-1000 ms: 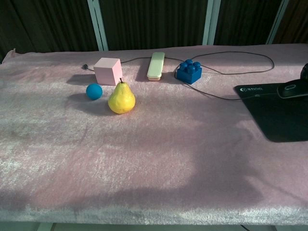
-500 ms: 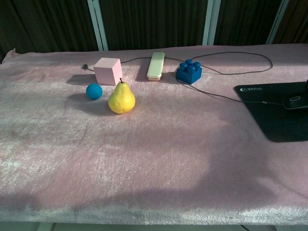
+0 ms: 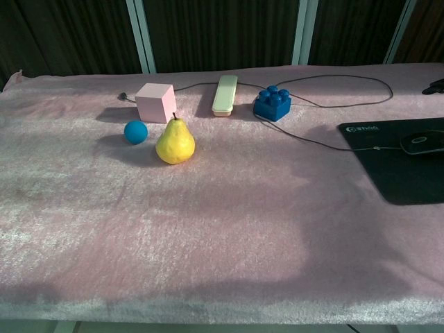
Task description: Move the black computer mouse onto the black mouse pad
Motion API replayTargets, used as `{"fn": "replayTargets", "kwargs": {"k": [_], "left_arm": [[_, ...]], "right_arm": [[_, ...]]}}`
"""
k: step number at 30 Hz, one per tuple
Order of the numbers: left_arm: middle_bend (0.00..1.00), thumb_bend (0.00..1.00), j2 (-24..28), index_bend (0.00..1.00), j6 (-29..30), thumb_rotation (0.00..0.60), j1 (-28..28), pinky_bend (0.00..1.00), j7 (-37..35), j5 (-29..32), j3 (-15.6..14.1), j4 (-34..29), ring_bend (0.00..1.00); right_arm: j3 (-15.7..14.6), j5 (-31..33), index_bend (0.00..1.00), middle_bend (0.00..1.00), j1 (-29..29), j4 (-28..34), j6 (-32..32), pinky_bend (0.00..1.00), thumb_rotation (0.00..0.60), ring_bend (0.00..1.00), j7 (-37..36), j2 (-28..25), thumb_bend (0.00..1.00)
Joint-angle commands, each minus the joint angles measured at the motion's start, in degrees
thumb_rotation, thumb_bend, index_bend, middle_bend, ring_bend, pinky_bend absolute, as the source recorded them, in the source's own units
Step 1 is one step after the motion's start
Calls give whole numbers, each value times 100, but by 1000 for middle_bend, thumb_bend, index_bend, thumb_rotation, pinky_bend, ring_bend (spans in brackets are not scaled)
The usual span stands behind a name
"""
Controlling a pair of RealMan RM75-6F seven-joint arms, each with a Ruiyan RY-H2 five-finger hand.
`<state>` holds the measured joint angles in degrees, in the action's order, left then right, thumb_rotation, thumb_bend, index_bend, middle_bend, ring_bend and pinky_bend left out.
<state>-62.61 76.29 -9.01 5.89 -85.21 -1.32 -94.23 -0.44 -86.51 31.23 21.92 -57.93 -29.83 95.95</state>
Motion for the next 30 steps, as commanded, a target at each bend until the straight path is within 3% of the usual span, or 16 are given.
{"fn": "replayTargets", "kwargs": {"k": [1,4,7,11,14,19,24,30], "left_arm": [[106,391,-14,99,13,600,5,315,29,10,7,3,73],[107,390,-43,99,34,600,13,315,91,34,21,8,73],[106,389,-68,99,36,600,9,315,124,42,31,10,73],[106,390,-102,99,64,600,5,315,161,14,39,38,73],[106,391,-127,99,83,600,5,315,180,-25,31,64,72],[106,390,-178,99,167,600,16,315,213,-123,23,122,73],[106,390,-209,99,236,600,38,315,217,-157,27,159,72],[106,390,-238,99,310,600,49,315,194,-198,47,206,72]], "right_arm": [[82,-182,0,34,-276,880,-1239,239,600,66,-252,-395,288],[119,-316,0,34,-486,1724,-2054,222,600,59,-31,-746,285],[145,-351,0,34,-912,3342,-2847,222,600,59,1050,-1332,284],[-1,-2,0,34,-1477,5589,-2979,223,600,50,2477,-2102,284],[-139,245,0,34,-1807,6459,-3028,223,600,42,3243,-2400,280],[-5,588,0,28,-2167,6760,-3337,222,600,38,4004,-2295,268],[199,637,0,27,-2324,6717,-3582,225,600,38,4096,-2119,266],[260,684,0,27,-2390,6740,-3433,225,600,38,4141,-2153,266]]}}
